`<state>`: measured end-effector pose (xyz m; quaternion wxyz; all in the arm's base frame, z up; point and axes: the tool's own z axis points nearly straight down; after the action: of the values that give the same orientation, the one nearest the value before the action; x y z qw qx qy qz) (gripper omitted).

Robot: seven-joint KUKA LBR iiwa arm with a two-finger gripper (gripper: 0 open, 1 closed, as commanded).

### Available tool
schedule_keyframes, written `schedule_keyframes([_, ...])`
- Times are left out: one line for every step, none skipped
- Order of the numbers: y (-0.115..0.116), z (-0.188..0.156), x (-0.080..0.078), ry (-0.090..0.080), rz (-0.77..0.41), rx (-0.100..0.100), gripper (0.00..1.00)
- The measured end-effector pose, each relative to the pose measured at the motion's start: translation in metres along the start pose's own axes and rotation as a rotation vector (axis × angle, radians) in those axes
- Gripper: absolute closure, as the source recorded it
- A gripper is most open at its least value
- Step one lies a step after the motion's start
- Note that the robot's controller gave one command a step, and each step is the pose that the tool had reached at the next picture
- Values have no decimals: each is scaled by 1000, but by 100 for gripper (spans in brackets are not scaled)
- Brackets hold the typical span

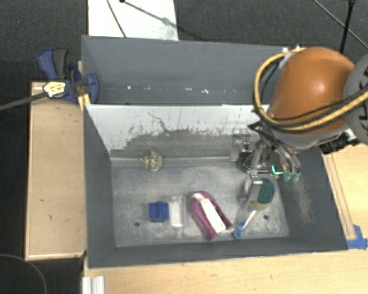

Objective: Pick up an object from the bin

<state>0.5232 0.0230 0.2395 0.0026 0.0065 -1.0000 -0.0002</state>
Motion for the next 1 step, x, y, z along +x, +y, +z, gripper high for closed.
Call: schedule_keyframes([-109, 119, 28, 1, -30, 2, 0])
